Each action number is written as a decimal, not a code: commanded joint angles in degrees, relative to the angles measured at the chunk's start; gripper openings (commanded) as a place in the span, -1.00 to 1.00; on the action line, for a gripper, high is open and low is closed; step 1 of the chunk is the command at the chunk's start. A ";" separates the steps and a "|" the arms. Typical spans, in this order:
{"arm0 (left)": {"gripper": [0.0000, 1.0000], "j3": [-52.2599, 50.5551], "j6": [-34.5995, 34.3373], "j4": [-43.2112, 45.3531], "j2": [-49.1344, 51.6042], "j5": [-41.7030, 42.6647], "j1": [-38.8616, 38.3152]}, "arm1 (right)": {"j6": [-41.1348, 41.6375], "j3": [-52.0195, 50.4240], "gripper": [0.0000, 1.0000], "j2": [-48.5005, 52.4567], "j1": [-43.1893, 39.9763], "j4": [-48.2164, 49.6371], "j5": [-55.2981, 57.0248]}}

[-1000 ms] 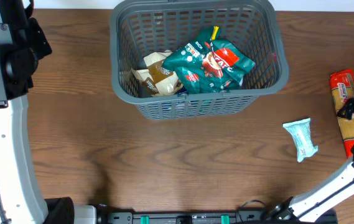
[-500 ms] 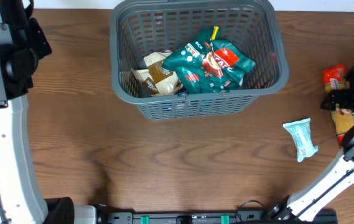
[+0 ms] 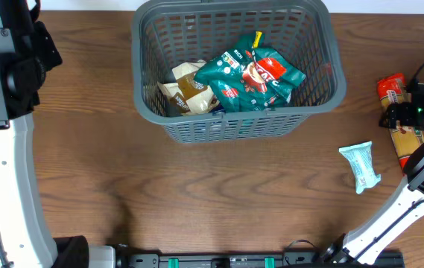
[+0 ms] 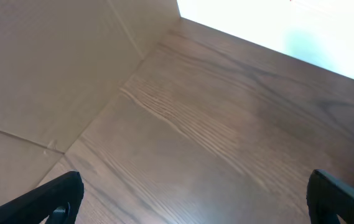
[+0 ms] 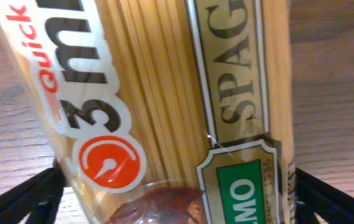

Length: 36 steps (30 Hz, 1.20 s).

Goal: Pack container
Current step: 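Lower the right gripper onto the spaghetti package and close on it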

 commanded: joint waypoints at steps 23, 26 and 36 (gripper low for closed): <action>0.97 -0.17 -0.76 -0.17 0.02 -0.68 0.24 | 5.46 0.57 -0.97 1.81 0.11 1.42 0.13; 0.97 -0.17 -0.76 -0.17 0.02 -0.68 0.24 | 5.57 0.96 -0.97 1.75 0.63 1.22 0.15; 0.97 -0.17 -0.76 -0.17 0.02 -0.68 0.24 | 8.50 12.76 -0.97 1.75 4.35 -6.08 0.17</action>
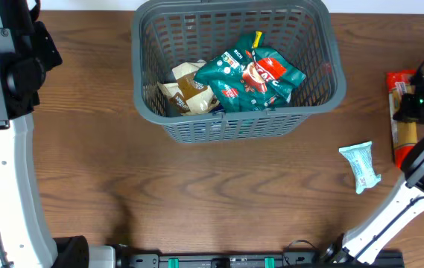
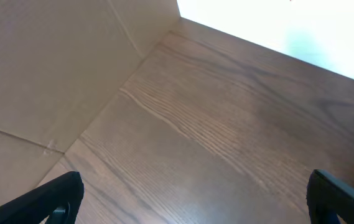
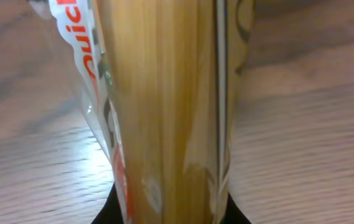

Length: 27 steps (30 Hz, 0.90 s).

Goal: Pack container
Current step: 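Lower the right gripper onto the spaghetti package and close on it, then lift the spaghetti package with the right gripper over the basket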

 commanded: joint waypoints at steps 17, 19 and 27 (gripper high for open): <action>0.97 -0.17 -0.76 -0.17 0.02 -0.70 0.24 | 11.61 50.16 -0.97 0.00 13.49 -22.84 -1.22; 0.97 -0.17 -0.76 -0.17 0.02 -0.70 0.24 | 11.54 55.04 -0.97 0.00 15.17 -24.48 -2.23; 0.97 -0.17 -0.76 -0.17 0.02 -0.70 0.24 | 13.84 60.41 -0.97 -5.07 23.30 -24.68 -2.43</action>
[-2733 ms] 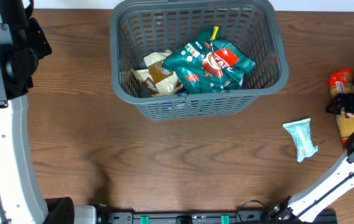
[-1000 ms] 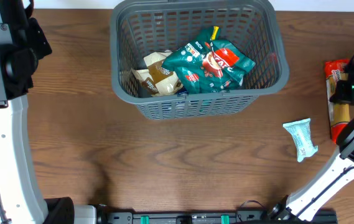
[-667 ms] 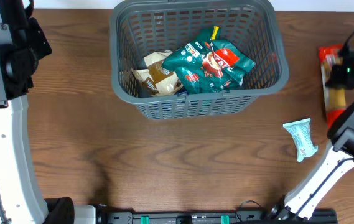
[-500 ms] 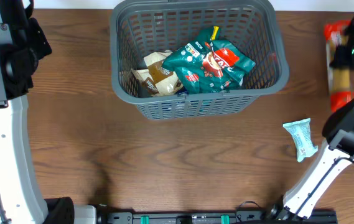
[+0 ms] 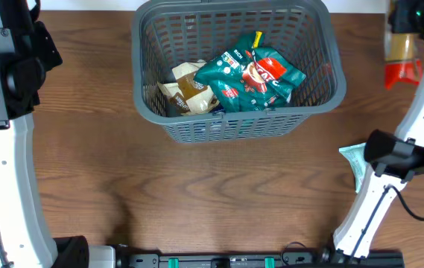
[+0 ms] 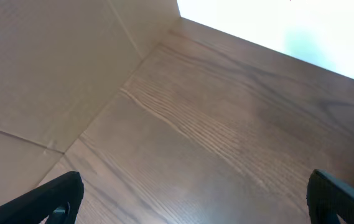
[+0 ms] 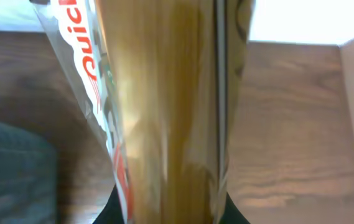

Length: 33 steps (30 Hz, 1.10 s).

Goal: Pack container
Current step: 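Lift the spaghetti package with the right gripper over the basket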

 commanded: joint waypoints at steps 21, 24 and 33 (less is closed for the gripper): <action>0.97 -0.17 -0.76 -0.15 0.02 -0.70 0.24 | -5.25 1.75 -0.98 -18.34 22.93 5.14 2.10; 0.97 -0.17 -0.76 -0.17 0.02 -0.68 0.24 | -8.74 0.76 -0.98 -18.34 26.01 3.56 1.42; 0.97 -0.17 -0.76 -0.17 0.02 -0.68 0.24 | -14.10 -2.03 -0.97 -18.34 32.04 2.10 -6.47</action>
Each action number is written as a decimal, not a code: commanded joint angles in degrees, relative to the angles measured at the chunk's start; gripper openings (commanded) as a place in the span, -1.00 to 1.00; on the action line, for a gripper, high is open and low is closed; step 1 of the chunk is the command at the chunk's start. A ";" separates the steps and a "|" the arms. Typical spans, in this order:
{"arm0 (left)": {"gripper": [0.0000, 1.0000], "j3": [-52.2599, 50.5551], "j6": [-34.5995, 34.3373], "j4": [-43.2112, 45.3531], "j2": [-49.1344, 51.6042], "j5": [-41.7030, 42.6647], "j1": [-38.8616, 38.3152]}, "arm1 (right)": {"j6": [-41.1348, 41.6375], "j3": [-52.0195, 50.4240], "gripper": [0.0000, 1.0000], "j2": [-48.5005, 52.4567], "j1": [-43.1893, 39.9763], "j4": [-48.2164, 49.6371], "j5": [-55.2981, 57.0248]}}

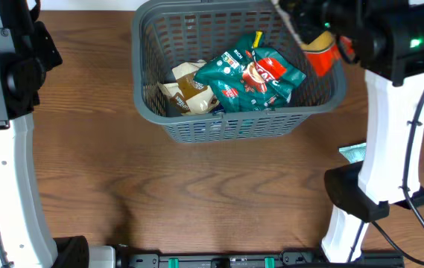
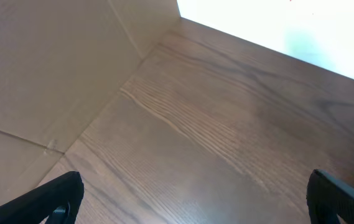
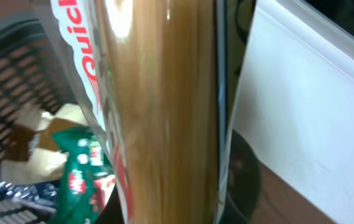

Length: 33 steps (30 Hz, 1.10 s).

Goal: Pack container
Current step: 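Lift the spaghetti package with the right gripper over the basket, then lower the spaghetti into the basket and open the right gripper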

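Observation:
A grey plastic basket [image 1: 159, 112] stands at the back middle of the table with green snack bags [image 1: 252, 74] and a tan packet [image 1: 189, 88] inside. My right gripper [image 1: 317, 18] is shut on a spaghetti pack [image 3: 164, 106] and holds it over the basket's right rear corner; its orange end [image 1: 321, 56] shows in the overhead view. In the right wrist view the pack fills the middle, with the basket [image 3: 15, 74] and green bags [image 3: 77, 186] below left. My left gripper [image 2: 192, 205] is open over bare wood at the far left.
A pale blue packet [image 1: 353, 152] lies on the table at the right, half hidden by my right arm's white link [image 1: 387, 134]. The left arm's white column [image 1: 7, 171] stands along the left edge. A cardboard wall [image 2: 46, 68] rises beside the left gripper.
My right gripper has moved left with the spaghetti pack, from beyond the basket's right side at the table's back edge to over the basket's right rear corner. The left arm has not moved.
My right gripper was open around the spaghetti pack lying at the table's right edge. Then it was shut on the pack there, then held it up at the back right corner, and now holds it over the basket.

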 commanded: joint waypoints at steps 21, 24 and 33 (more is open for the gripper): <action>0.98 -0.17 -0.76 -0.15 0.02 -0.68 0.24 | -10.49 -18.10 -0.97 -1.22 7.80 -3.41 -10.43; 0.97 -0.17 -0.76 -0.15 0.02 -0.70 0.24 | -11.13 -20.39 -0.97 -1.22 7.96 -3.48 -10.40; 0.97 -0.17 -0.76 -0.15 0.02 -0.70 0.24 | -15.17 -24.11 -0.97 -1.22 8.39 -4.68 -11.17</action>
